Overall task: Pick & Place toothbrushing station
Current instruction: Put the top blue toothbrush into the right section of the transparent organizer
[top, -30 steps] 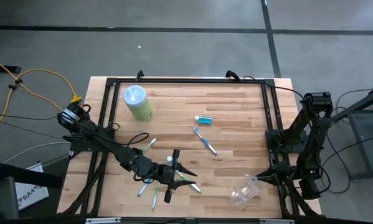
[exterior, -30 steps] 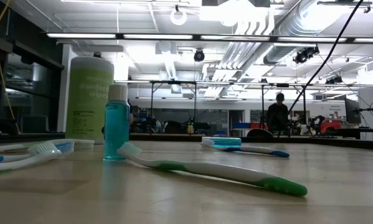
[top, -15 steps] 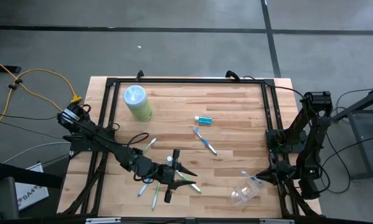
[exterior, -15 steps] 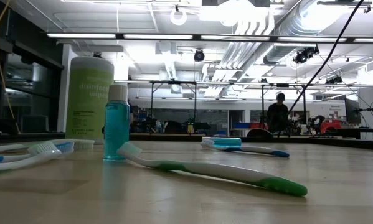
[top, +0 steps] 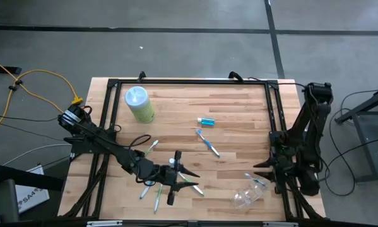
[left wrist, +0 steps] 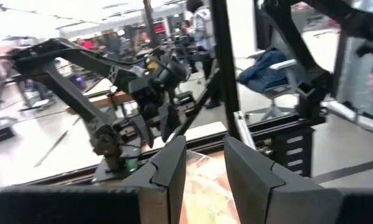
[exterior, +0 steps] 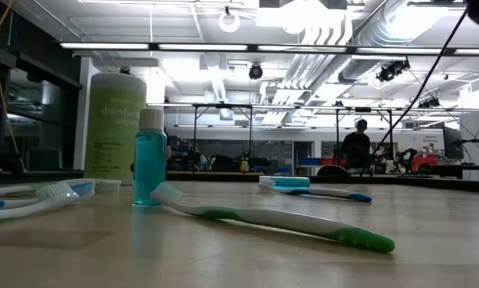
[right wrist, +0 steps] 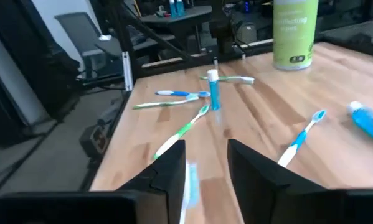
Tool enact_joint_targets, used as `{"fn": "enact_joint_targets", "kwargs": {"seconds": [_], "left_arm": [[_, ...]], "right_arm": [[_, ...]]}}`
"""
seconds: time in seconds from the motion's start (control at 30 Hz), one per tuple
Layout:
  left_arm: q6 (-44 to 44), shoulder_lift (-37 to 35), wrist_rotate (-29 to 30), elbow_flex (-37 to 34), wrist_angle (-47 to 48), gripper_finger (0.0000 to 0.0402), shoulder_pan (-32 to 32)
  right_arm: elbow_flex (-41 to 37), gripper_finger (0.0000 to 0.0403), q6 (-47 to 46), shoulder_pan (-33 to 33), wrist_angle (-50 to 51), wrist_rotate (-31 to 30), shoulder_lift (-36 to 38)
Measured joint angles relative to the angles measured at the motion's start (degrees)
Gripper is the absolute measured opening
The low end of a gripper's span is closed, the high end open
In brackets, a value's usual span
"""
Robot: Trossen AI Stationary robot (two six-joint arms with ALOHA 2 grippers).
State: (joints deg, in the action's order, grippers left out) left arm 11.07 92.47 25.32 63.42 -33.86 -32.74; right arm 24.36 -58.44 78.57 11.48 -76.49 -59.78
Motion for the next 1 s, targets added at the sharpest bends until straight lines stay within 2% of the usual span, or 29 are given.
{"fn": "enact_joint_targets", "kwargs": {"seconds": [0.23, 0.37, 0.47, 0.6, 0.83, 1.0], "left_arm": [[2.55, 0.00, 7.84, 0.00, 0.63, 0.0103, -3.67], [-0.33, -0.04, 16.24, 0.00, 3.75, 0.0103, -6.27], [-4.66, -0.04, 21.87, 0.00, 7.16, 0.0103, -7.61], [-7.63, -0.04, 24.68, 0.00, 9.41, 0.0103, -8.78], [-7.74, -0.04, 27.32, 0.00, 9.51, 0.0103, -11.17], [-7.74, -0.04, 29.09, 0.00, 9.54, 0.0103, -12.33]], "right_arm": [[0.00, 0.0131, 28.84, -7.79, -18.56, 5.61, 7.85], [0.02, 0.0132, 39.50, -13.16, -26.58, 9.58, 9.48], [0.02, 0.0132, 40.56, -18.67, -27.37, 11.78, 9.52], [0.02, 0.0132, 40.50, -26.31, -27.57, 17.24, 9.52], [0.19, 0.0132, 37.77, -40.99, -27.35, 33.92, 8.99], [3.36, 0.0132, 37.25, -49.62, -24.56, 45.00, 5.61]]}}
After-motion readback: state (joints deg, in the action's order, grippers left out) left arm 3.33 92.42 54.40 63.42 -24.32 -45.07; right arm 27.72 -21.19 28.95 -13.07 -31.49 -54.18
